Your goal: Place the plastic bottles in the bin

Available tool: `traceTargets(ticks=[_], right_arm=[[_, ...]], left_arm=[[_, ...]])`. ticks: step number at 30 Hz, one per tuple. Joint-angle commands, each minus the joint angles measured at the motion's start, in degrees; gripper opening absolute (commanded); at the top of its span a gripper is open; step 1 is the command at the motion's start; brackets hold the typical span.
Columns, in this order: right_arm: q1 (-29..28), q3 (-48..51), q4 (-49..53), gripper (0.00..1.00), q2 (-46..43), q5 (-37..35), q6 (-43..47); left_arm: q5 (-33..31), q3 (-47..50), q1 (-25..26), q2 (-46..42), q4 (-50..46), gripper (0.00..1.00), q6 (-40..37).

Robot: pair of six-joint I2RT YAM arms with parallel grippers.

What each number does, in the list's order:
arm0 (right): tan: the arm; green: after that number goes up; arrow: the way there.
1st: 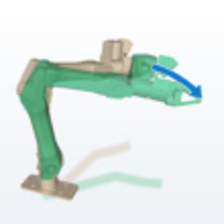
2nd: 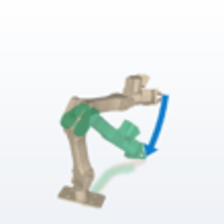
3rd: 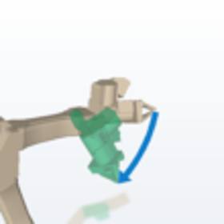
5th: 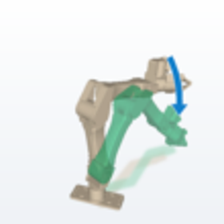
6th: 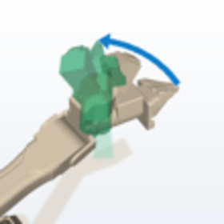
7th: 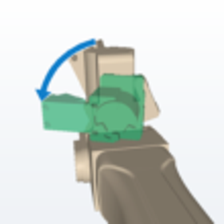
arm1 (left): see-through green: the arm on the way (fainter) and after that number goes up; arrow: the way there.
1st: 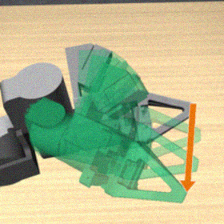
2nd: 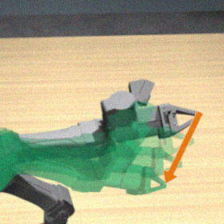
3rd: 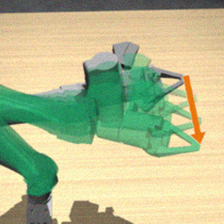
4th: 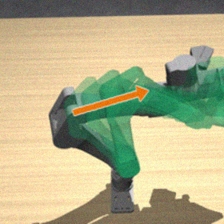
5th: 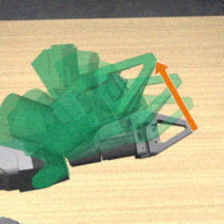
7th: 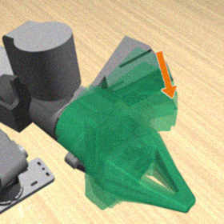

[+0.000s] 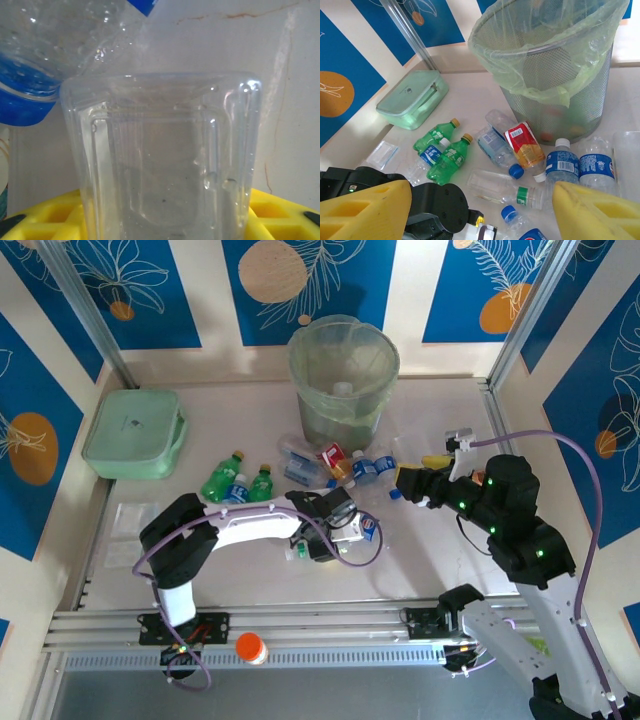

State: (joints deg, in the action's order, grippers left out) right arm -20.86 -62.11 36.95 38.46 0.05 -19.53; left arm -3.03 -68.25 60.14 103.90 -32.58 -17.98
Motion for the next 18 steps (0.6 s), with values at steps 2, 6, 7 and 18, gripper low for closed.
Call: traceTargets(ticks=[2,6,7,18], right_arm=[[0.3,-0.5,0.7,0.75,-0.2,1.5,-0.2],[0.4,-1.3,1.5,0.75,0.0,1.5,-0.4],[0.4,-1.6,1.6,0.75,0.0,1.5,-0.5],[-0.2,0.8,-0.4,0.74,0.8,3.8,-1.9]], left_arm=[[0.9,0.5,0.2,-2.0,-1.4,0.49,0.1],[0.7,0.5,0.1,-6.7,-2.2,0.49,0.9],[0.7,0.3,0.1,-8.2,-2.6,0.50,1.2],[-0.2,-1.0,-4.3,-25.9,8.1,0.51,15.3]])
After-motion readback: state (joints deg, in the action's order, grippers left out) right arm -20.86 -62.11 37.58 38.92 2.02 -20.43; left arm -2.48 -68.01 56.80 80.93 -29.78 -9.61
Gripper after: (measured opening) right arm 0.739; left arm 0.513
